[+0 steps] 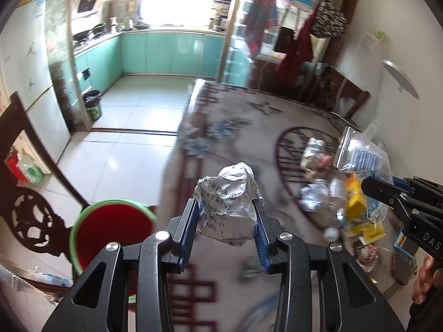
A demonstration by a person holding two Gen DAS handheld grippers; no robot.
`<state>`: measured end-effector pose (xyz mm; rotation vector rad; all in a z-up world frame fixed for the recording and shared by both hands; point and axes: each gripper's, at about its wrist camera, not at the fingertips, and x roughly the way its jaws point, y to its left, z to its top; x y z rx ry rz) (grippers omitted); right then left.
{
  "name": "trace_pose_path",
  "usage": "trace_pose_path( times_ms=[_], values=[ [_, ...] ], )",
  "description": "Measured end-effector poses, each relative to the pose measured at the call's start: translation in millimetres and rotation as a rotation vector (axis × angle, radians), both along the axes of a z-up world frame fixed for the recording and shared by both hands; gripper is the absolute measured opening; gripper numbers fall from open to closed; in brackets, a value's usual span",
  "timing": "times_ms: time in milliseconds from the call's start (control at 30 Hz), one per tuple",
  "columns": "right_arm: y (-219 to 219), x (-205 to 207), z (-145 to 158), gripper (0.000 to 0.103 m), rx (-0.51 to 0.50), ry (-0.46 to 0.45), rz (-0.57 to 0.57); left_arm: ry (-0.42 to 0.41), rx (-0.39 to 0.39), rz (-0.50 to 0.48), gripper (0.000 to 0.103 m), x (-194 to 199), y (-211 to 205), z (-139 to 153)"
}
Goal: Collect trash
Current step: 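Carry foil and plastic bag over red bucket and open both tools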
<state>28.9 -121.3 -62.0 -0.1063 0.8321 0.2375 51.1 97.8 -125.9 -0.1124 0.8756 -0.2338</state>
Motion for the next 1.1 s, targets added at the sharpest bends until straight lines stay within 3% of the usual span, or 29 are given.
trace_pose_path(
  times_ms=[400,700,900,1000,1033,1067,1100],
  values=[
    [110.1,28.4,-20.6,0.020,-0.020,0.048,0.106,0.076,0.008,0.157,0.036,7.4,140.8,-39.5],
    [180.6,45.8,-51.1,0.020,-0.015,0.142,0.195,0.153,0.030,0.232,0.037,12.0,202.0,-75.0],
    [212.5,52.2,-64.9,0.020,-0.008,0.187,0.237,0.189,0.033,0.244,0.040,15.5,217.5,-90.5],
    [220.8,54.6,-69.3,0.027,-0.001,0.206,0.244,0.188,0.027,0.252,0.049,19.0,223.3,-92.5],
    [222.7,55.7,-69.3,0.035,0.000,0.205,0.242,0.186,0.031,0.257,0.059,20.0,224.6,-92.4],
    [223.6,56.5,-69.3,0.052,0.002,0.204,0.238,0.183,0.038,0.264,0.062,20.9,225.5,-91.9],
    [224.4,56.8,-68.4,0.061,0.007,0.196,0.233,0.179,0.041,0.267,0.065,21.5,227.1,-91.3]
  ],
)
